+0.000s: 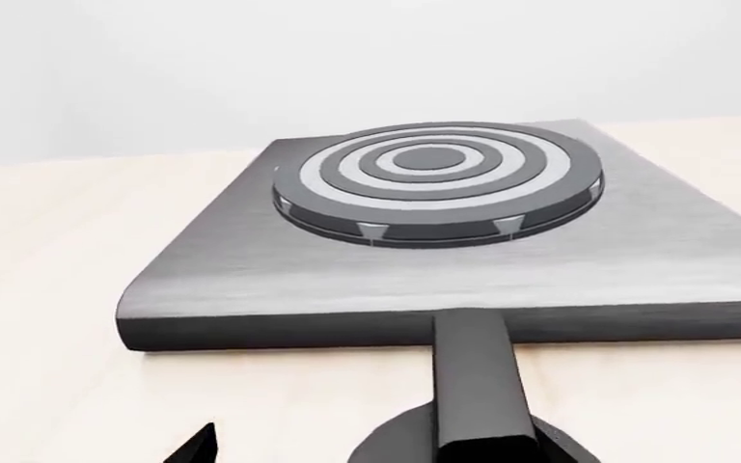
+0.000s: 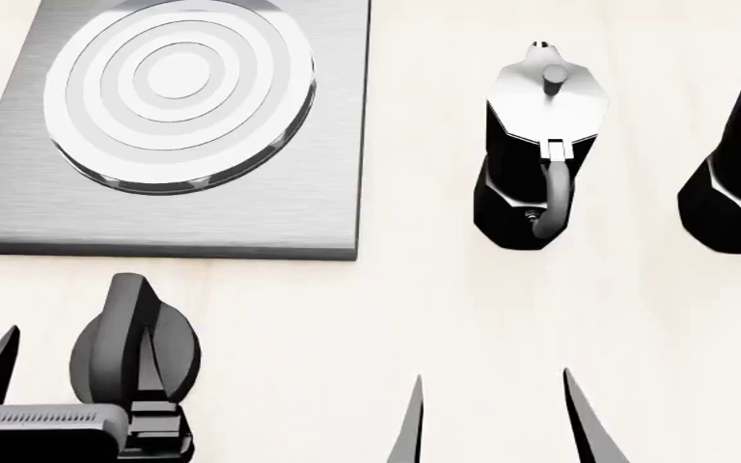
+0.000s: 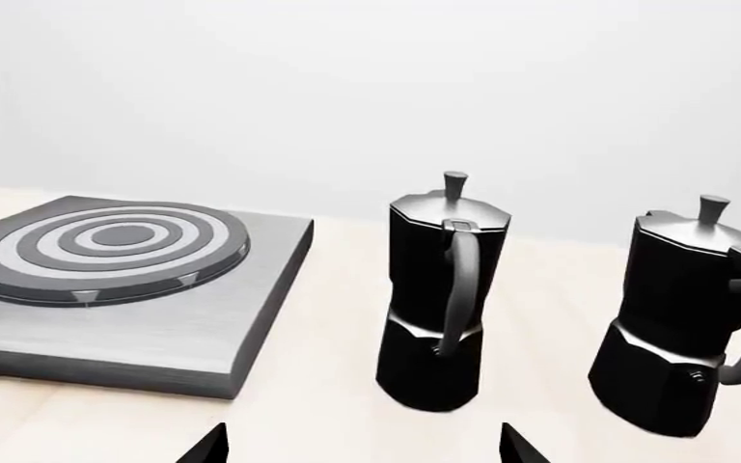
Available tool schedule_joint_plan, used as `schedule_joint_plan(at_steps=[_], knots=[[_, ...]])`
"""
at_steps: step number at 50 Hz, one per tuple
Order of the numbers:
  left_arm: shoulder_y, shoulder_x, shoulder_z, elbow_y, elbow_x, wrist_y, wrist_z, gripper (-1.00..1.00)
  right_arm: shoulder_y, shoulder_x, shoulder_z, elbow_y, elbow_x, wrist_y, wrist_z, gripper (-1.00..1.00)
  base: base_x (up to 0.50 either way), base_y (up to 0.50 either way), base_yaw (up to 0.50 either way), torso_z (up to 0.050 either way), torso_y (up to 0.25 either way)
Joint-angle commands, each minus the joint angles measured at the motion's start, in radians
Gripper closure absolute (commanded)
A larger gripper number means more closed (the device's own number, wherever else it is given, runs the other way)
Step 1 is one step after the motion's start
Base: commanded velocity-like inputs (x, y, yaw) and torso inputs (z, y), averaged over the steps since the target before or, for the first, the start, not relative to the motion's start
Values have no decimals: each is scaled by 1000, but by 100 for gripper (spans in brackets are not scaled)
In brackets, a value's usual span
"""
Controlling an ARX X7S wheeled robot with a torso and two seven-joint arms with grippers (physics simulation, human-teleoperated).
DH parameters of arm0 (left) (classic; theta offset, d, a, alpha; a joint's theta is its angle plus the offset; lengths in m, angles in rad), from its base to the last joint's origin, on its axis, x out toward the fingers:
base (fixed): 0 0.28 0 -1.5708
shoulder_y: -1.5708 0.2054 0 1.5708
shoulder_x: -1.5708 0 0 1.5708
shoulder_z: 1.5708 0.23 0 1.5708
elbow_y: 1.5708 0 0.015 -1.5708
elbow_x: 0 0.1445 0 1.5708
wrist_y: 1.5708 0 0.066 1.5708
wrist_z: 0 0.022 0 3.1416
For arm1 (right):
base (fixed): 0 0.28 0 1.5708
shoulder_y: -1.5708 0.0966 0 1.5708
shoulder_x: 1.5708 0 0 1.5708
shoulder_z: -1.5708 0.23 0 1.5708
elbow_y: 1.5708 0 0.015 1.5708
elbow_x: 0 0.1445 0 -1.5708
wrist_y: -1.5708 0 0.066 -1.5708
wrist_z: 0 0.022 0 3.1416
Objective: Turn off the stove.
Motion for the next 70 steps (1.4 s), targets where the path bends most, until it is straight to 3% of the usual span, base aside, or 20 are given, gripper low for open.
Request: schedule_joint_plan(at_steps=[1, 70], knots=[[-3, -1, -9, -33, -47, -35, 9, -100, -1, 3, -3, -2, -1, -2, 3, -100, 0, 0, 0, 0, 0], [94, -64, -66, 26, -101, -69, -59, -100, 9, 13, -19, -2, 4, 1, 14, -100, 0, 0, 0, 0, -2]])
